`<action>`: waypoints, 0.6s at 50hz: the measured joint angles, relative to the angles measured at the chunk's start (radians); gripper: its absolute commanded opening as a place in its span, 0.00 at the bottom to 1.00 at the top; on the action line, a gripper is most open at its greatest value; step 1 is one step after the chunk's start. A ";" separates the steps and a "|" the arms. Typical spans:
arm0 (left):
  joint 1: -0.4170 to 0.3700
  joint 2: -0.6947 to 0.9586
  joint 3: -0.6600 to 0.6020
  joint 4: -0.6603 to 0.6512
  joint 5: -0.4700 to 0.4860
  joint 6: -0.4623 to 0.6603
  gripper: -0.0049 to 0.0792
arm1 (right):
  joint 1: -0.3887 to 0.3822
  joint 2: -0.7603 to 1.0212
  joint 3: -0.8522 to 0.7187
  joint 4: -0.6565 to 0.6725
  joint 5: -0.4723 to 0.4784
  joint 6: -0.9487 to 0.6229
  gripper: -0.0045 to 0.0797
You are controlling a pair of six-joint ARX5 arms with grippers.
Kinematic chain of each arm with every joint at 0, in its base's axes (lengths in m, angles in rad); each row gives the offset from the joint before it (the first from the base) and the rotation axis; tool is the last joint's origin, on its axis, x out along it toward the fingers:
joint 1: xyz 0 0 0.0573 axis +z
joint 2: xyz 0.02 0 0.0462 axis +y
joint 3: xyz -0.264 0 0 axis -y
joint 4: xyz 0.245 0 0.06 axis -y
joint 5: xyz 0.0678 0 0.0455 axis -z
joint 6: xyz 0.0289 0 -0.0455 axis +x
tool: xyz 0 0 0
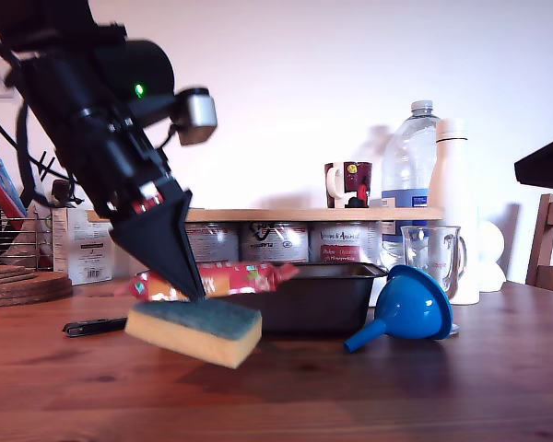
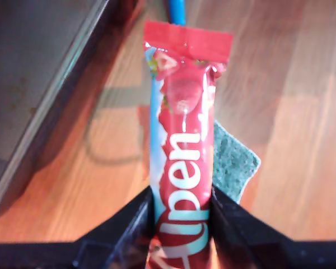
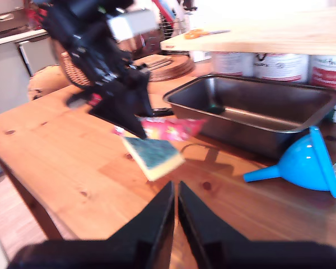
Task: Pick up the snack bar and place it on the shelf at the back
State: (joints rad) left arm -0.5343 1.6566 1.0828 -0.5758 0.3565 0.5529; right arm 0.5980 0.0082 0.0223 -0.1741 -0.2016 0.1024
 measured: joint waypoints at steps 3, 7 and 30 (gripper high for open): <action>0.000 -0.019 0.000 -0.008 0.000 0.000 0.33 | 0.000 0.000 0.000 0.000 0.002 -0.001 0.04; 0.000 -0.042 0.000 -0.004 0.000 0.000 0.33 | 0.000 0.000 0.000 0.000 0.002 -0.002 0.04; 0.000 0.030 0.000 0.087 0.049 0.000 0.33 | 0.000 0.000 0.000 0.000 0.002 -0.002 0.04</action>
State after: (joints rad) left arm -0.5343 1.6863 1.0828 -0.4892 0.4053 0.5526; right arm 0.5980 0.0082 0.0223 -0.1741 -0.1993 0.1005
